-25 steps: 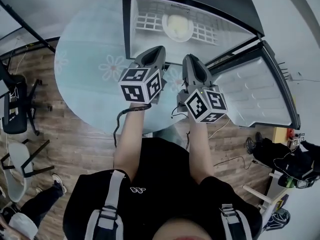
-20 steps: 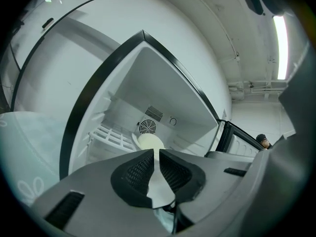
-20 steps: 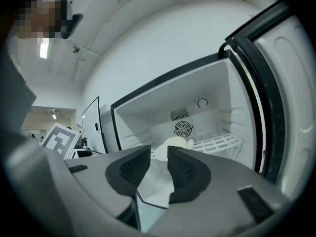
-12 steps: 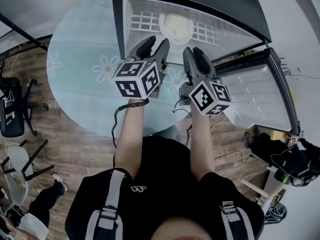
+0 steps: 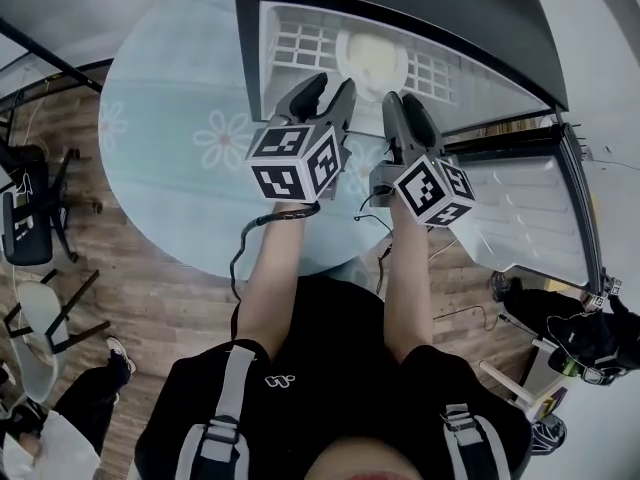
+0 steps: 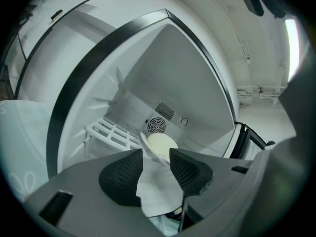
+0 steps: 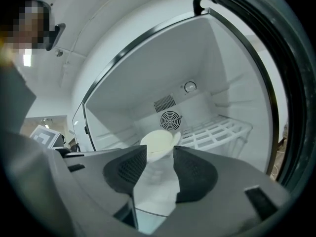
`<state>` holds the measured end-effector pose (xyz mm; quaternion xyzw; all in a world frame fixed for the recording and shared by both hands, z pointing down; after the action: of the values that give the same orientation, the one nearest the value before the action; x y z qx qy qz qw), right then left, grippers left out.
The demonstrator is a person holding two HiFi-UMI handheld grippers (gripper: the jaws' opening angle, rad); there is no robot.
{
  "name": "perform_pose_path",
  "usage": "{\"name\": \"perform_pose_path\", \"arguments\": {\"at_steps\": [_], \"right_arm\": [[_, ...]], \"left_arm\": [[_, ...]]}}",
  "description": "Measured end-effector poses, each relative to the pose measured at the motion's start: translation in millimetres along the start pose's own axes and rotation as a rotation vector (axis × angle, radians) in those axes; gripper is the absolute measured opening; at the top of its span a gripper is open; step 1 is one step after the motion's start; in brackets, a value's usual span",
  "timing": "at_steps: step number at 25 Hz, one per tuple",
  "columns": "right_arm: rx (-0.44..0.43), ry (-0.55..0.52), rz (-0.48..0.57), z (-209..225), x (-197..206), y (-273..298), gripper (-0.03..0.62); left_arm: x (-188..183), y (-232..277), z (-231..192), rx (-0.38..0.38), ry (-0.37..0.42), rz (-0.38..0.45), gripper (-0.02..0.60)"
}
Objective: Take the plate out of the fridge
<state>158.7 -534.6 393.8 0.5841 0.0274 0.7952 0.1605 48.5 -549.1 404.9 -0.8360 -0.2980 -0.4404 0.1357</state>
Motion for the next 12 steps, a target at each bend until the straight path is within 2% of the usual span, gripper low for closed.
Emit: {"name": "perform_pose_path", "arguments": {"at_steps": [6, 9, 12], "right_arm": [[-0.040, 0.069, -0.007, 1.6, 3.4, 10.2, 0.152], [-0.072, 0.141, -0.013, 2.9, 3.2, 13.1, 0.152], [-0.103, 0.202, -0.024, -0.5, 4.2, 17.1, 0.152]], "left_arm": [[2.0, 7.3, 4.0, 0.012, -0.015, 0.002, 0.167], [0.9, 8.9, 11.9, 0.019, -0.021, 0.011, 0.167], [4.8, 16.2, 13.4, 0.018, -0.032, -0.018, 0.167]]}}
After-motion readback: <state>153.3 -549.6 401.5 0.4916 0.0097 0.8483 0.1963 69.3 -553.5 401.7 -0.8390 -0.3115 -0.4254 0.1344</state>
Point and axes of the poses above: the fingertips, and each gripper's own axes: y forward along the fingers, z to its right, x out of its underside, the point moved 1 cm from there along -y, backward along the fingers, and after that the axes turned 9 degrees about x, right-handed, at the moved point
